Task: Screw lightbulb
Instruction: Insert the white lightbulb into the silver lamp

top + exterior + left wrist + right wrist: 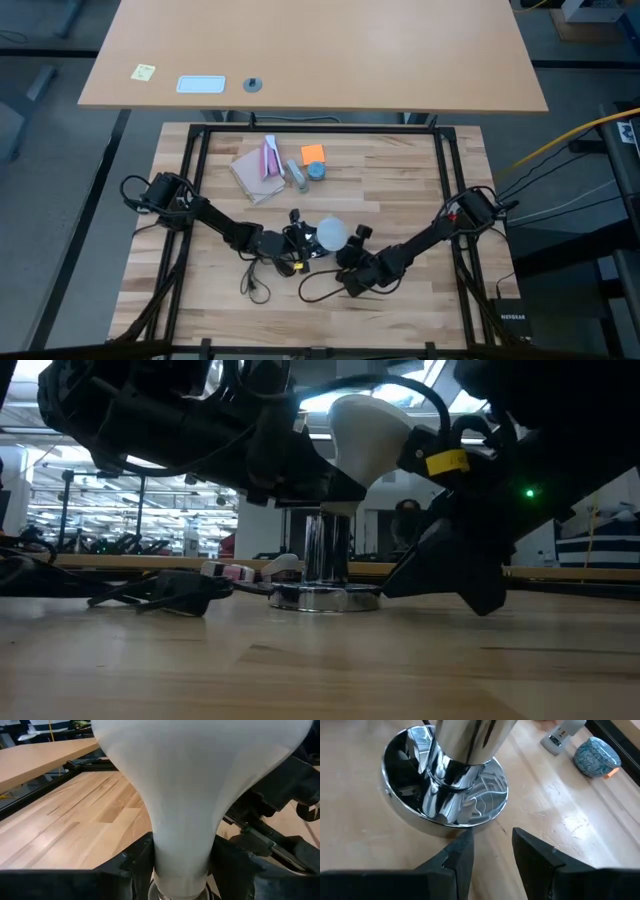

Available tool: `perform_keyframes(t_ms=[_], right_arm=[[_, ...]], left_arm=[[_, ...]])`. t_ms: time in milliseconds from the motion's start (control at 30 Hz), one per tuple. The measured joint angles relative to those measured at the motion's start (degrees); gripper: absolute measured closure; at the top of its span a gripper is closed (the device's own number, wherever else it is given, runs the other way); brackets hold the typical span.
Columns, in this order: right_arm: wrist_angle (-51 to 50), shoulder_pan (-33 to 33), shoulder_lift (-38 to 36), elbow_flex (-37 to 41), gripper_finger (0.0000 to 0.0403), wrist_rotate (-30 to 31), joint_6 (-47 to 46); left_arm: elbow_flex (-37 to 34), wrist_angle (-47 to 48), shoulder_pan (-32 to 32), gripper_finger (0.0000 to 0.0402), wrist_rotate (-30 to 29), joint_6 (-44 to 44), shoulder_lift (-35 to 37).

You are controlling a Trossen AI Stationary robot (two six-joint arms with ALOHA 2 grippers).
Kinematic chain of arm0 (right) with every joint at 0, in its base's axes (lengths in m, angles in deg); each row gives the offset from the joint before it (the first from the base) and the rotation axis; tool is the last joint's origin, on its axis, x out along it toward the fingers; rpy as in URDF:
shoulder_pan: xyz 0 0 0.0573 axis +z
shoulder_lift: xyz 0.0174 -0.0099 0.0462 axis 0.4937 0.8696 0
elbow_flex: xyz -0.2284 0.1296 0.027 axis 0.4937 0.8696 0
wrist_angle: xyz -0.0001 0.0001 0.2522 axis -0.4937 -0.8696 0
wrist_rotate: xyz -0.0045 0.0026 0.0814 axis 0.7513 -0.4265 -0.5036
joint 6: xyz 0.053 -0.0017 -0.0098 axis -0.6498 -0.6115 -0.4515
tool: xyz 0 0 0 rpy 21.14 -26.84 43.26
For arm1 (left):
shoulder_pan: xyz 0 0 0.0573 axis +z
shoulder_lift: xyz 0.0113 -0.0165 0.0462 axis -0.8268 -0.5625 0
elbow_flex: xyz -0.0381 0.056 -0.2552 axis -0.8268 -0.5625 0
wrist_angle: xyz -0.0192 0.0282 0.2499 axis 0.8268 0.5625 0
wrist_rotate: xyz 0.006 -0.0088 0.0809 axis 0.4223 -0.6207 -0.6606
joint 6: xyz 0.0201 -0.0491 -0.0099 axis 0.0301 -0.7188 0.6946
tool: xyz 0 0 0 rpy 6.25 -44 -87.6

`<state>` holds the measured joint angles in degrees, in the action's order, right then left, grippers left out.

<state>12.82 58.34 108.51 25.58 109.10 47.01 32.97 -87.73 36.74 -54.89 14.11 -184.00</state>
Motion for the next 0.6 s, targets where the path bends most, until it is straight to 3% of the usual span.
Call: perform_keyframes(t_ms=[267,600], right_arm=[[-2.96,1.10,-3.07,-0.01,0.0265,0.99,0.04],[-11.87,2.72,-12.59,-0.01,0.0265,11.86,0.44]], left_arm=[[0.00,0.12,-0.02,0.0235,-0.21,-0.04,0.00],[0.00,0.19,-0.04,0.0235,-0.01,0.40,0.00]])
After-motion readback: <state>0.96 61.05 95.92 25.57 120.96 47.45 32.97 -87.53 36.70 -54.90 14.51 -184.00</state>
